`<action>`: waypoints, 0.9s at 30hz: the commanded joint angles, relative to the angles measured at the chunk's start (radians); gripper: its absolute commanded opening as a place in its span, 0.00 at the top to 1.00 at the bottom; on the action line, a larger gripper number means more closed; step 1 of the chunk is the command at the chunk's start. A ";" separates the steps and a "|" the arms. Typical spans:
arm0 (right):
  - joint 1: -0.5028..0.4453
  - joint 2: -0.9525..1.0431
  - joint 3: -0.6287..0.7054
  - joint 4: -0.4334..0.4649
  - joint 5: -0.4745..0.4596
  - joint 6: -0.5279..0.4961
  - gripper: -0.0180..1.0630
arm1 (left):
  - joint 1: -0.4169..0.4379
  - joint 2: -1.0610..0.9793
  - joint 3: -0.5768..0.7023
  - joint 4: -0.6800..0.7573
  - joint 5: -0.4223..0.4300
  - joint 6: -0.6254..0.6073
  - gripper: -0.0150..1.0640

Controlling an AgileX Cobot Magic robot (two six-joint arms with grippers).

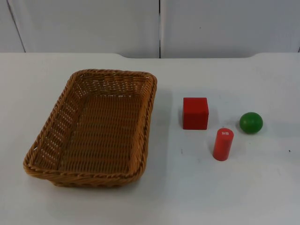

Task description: Pick up the basket with the left hand and place the object to the left of the red cylinder into the basket with the right hand.

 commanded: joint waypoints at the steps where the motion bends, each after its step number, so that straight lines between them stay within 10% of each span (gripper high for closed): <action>1: -0.004 0.000 -0.007 0.000 -0.008 -0.008 0.01 | 0.000 0.079 -0.008 -0.074 -0.049 0.071 0.01; 27: -0.004 0.000 -0.007 0.002 -0.014 -0.008 0.01 | -0.026 0.591 -0.078 -0.453 -0.269 0.494 0.01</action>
